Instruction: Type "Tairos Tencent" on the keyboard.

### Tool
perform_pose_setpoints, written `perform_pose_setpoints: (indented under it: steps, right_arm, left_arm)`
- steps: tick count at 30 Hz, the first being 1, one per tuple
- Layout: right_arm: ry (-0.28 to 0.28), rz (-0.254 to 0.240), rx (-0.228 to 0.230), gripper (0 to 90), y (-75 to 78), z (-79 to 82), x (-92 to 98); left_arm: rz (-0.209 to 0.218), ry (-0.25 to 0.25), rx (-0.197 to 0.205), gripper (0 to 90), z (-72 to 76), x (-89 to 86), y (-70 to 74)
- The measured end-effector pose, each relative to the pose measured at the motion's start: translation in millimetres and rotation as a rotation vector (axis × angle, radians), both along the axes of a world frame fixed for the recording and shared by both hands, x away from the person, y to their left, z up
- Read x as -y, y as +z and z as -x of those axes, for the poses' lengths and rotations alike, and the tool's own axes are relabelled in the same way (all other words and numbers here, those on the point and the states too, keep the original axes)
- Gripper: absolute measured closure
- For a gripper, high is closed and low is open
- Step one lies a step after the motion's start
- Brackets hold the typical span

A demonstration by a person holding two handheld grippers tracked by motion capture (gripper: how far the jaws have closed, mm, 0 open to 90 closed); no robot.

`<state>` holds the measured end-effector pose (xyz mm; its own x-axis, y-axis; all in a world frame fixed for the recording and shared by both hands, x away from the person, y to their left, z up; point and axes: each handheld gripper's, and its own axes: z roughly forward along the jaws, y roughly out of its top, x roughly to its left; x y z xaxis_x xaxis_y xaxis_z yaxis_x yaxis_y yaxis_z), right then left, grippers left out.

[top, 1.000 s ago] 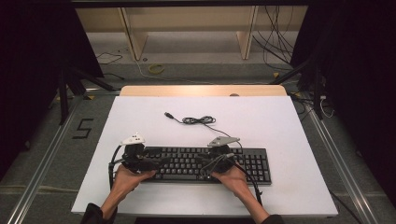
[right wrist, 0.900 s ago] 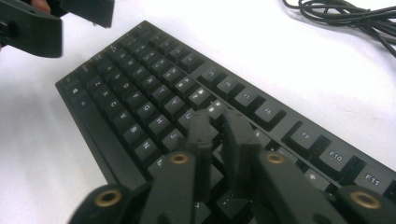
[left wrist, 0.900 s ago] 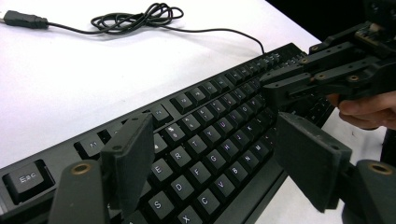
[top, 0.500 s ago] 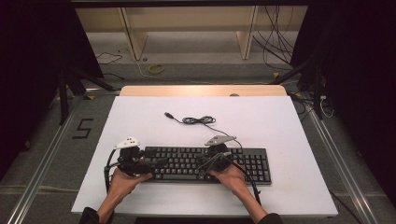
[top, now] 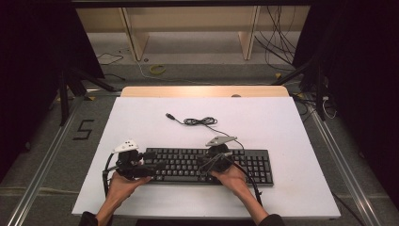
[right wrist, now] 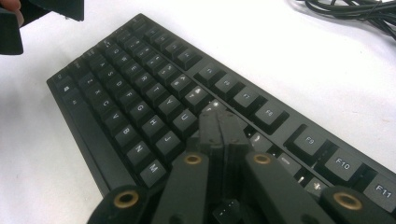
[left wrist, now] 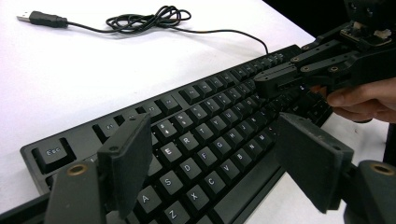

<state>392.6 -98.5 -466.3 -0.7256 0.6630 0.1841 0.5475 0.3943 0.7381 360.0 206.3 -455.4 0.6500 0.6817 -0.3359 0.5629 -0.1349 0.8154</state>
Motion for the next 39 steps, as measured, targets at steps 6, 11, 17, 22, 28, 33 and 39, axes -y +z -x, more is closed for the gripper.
perform_pose_setpoints:
  steps: [6, 11, 17, 22, 28, 33, 39]
  right_arm:
    - [-0.002, 0.002, -0.002, 90.0, -0.3, -0.6, 0.0]
    - [-0.005, 0.006, -0.008, 90.0, -0.2, -0.9, 0.9]
    - [-0.003, 0.013, -0.009, 90.0, -1.1, -0.7, 0.0]
    - [-0.002, 0.025, -0.015, 90.0, -2.7, -0.7, -1.0]
    - [-0.005, 0.034, -0.020, 90.0, -4.5, -1.2, -1.8]
    - [-0.006, 0.037, -0.022, 90.0, -5.2, -1.6, -2.0]
    - [-0.008, 0.042, -0.020, 90.0, -6.5, -2.1, -2.5]
  left_arm:
    - [0.005, 0.016, 0.002, 27.4, 0.9, -5.4, -1.3]
    - [0.007, 0.022, 0.001, 27.6, 2.1, -8.4, -2.0]
    - [0.002, 0.020, 0.001, 27.8, 2.5, -8.1, -2.8]
    - [-0.002, 0.017, -0.002, 28.0, 2.0, -8.2, -3.7]
    - [-0.011, 0.014, -0.005, 28.0, 1.7, -8.0, -4.5]
    - [-0.015, 0.014, -0.004, 28.0, 1.6, -7.9, -4.8]
    - [-0.021, 0.013, -0.004, 28.8, 1.4, -8.1, -5.2]
